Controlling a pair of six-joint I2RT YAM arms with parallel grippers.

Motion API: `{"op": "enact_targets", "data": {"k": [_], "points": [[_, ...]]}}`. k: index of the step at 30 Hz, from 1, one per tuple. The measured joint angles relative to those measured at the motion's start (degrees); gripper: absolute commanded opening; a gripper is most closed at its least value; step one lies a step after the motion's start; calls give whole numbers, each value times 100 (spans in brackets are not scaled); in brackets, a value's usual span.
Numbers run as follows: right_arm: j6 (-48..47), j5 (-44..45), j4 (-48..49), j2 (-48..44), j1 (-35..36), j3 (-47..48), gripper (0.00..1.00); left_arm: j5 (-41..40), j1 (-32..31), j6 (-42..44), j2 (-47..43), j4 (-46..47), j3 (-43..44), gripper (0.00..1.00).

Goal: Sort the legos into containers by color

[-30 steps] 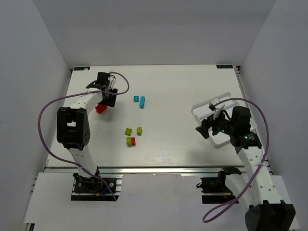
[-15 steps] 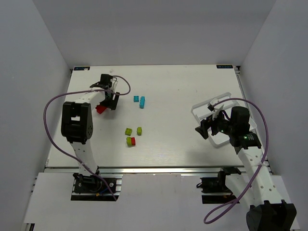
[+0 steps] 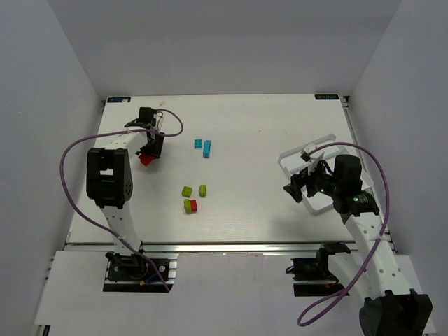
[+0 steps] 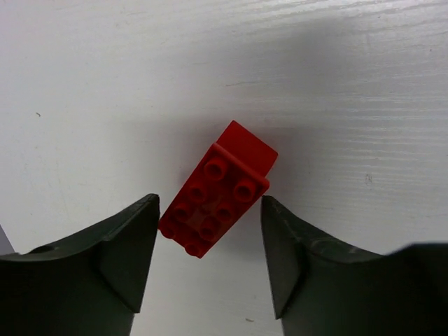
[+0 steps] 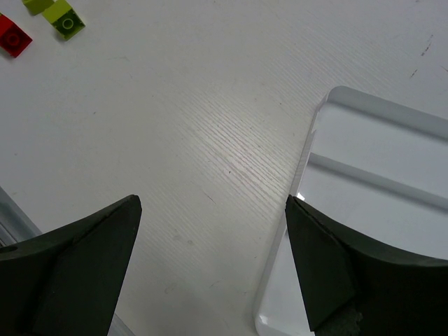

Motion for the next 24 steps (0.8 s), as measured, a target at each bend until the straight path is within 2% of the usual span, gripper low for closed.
{"op": "enact_targets", "data": {"k": [2, 8, 11, 12, 13, 19, 24], "points": [[0, 15, 0, 7, 15, 0, 89, 22, 11, -2, 37, 11, 0, 59], [-2, 59, 2, 33, 26, 0, 89, 129, 24, -15, 59, 33, 0, 44], [-2, 79, 4, 37, 26, 0, 89, 162, 24, -13, 57, 37, 7, 21], [-2, 81, 4, 39, 28, 0, 89, 170, 26, -31, 57, 37, 15, 8], [-2, 83, 4, 42, 28, 0, 89, 195, 28, -46, 57, 37, 17, 1], [-74, -192, -13, 144, 68, 0, 89, 876, 59, -297, -52, -59, 142, 0], [-229, -1069, -262, 730, 321, 61, 89, 2929, 15, -623, -817, 225, -46, 0]]}}
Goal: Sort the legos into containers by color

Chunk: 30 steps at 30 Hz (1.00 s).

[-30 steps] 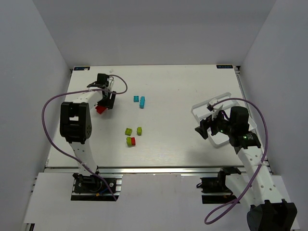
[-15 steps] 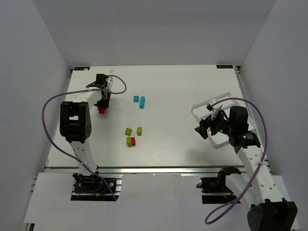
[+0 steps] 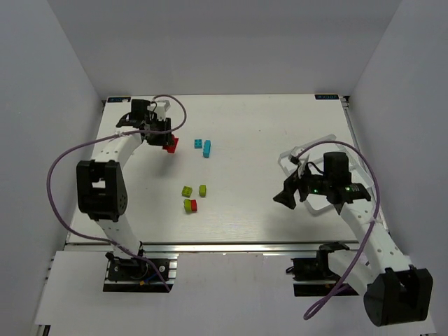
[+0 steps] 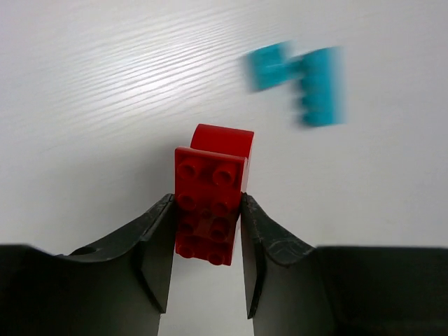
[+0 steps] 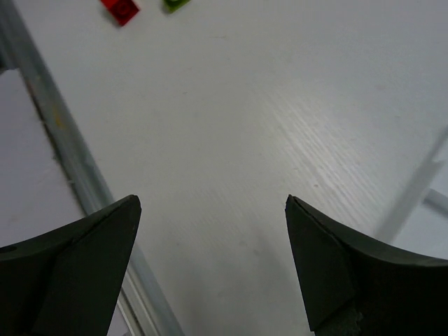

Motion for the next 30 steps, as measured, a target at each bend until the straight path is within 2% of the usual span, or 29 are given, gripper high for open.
{"op": "enact_targets", "data": {"k": [5, 11, 14, 21, 30], "points": [[160, -754, -197, 977, 437, 422, 88, 2347, -264, -682, -1200, 1064, -883, 0], [785, -1547, -44, 2072, 927, 1471, 89, 3991, -852, -1727, -2114, 2557, -2153, 0], [1016, -1864, 153, 2498, 1143, 1976, 89, 4413, -1097, -2337, -2247, 3318, -2540, 0], [1537, -2291, 634, 3025, 1480, 2411, 89, 4828, -1537, -3353, -2277, 4592, -2874, 0], [1853, -2485, 929, 3215, 1631, 2710, 89, 4892, -1982, -3836, -2240, 5300, -2879, 0]]}}
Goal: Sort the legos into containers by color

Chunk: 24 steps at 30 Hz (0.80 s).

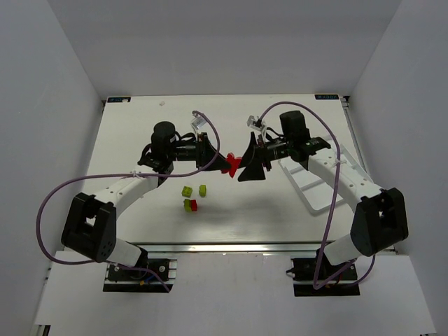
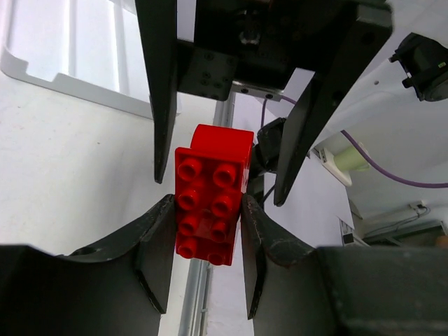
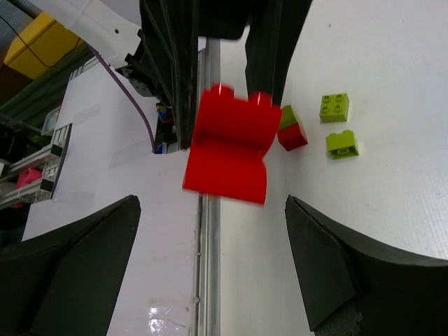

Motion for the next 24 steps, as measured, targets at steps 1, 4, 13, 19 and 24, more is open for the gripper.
{"op": "enact_targets", "data": {"k": [1, 4, 13, 19, 24], "points": [[26, -2, 26, 7, 9, 50, 89, 0, -59, -20, 20, 15, 0, 0], [103, 0, 111, 42, 20, 190, 89, -4, -146, -35, 63, 17, 0, 0], [251, 52, 243, 175, 20, 269, 42, -76, -369, -24, 243, -22, 11, 0], [313, -52, 138, 201, -24, 271, 53, -55, -393, 186, 289, -151, 109, 0], [131, 24, 28, 201, -15, 271, 65, -170, -393, 256, 308, -356, 310, 0]]}}
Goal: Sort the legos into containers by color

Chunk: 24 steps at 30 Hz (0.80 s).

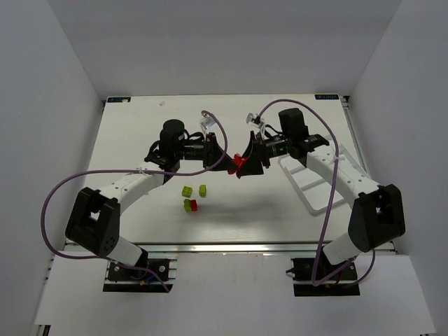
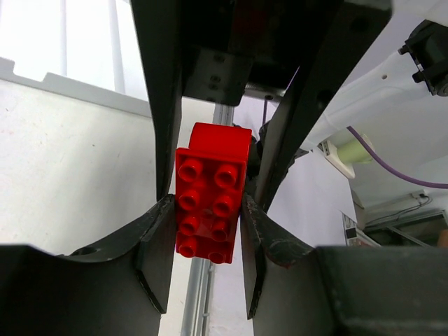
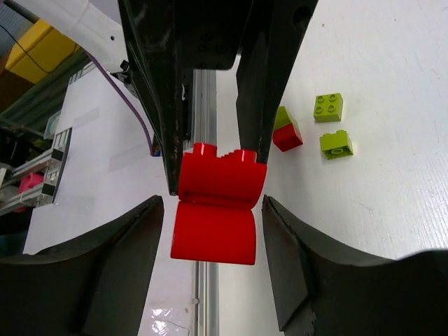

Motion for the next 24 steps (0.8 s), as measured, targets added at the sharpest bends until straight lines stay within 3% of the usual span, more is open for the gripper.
{"op": "enact_targets", "data": {"k": [4, 7, 8, 10, 11, 13, 20, 24], "points": [[-120, 50, -140, 4, 2, 2, 63, -52, 0, 52, 2, -4, 111, 0], [-179, 87, -188, 17, 0, 33, 51, -59, 0, 72, 2, -39, 114, 0], [-197, 96, -197, 17, 0, 42, 41, -61, 0, 81, 2, -55, 114, 0], [-181, 103, -254, 17, 0, 61, 30, -55, 2, 162, 2, -87, 114, 0], [-140, 105, -284, 22, -2, 66, 15, -52, 0, 210, 2, -94, 114, 0], [-155, 114, -315, 22, -2, 66, 0, -66, -2, 258, 2, -122, 116, 0], [-485, 323, -597, 22, -52, 146, 0, -245, 7, 686, 0, -671, 321, 0], [-892, 846, -824, -2, -452, 166, 0, -946, 79, 1106, -9, -1508, 721, 0]]}}
